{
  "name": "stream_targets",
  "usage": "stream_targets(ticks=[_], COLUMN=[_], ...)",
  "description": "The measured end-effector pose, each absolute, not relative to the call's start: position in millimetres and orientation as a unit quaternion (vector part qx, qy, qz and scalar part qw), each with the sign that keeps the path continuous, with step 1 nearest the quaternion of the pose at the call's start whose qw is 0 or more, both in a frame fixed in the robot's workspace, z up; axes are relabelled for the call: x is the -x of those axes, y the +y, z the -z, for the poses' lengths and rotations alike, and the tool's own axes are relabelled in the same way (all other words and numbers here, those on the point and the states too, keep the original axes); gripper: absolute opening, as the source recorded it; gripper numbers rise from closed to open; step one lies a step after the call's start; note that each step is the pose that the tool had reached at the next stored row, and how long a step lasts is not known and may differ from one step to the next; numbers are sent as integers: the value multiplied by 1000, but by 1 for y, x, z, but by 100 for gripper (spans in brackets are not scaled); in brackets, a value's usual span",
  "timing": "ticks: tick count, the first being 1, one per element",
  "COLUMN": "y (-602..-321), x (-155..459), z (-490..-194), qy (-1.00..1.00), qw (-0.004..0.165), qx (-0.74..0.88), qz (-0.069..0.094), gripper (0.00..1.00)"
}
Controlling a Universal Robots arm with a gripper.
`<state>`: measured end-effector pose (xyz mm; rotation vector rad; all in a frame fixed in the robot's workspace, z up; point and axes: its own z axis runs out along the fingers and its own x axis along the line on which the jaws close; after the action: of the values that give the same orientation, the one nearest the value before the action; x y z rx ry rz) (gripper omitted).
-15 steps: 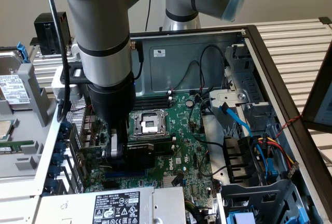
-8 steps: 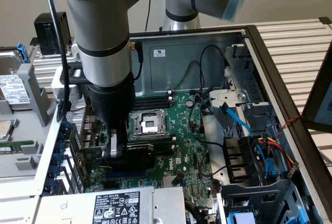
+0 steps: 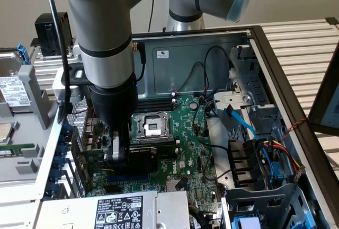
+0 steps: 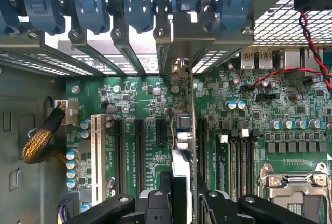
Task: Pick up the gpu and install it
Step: 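Insert the gpu into the slot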
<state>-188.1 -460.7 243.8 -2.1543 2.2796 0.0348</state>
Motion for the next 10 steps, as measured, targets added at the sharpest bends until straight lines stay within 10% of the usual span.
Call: stream_targets(ticks=[10], y=[-461], x=[189], z=[-243], qy=[727], qw=[2], qx=[687], qz=[-11], gripper=[28])
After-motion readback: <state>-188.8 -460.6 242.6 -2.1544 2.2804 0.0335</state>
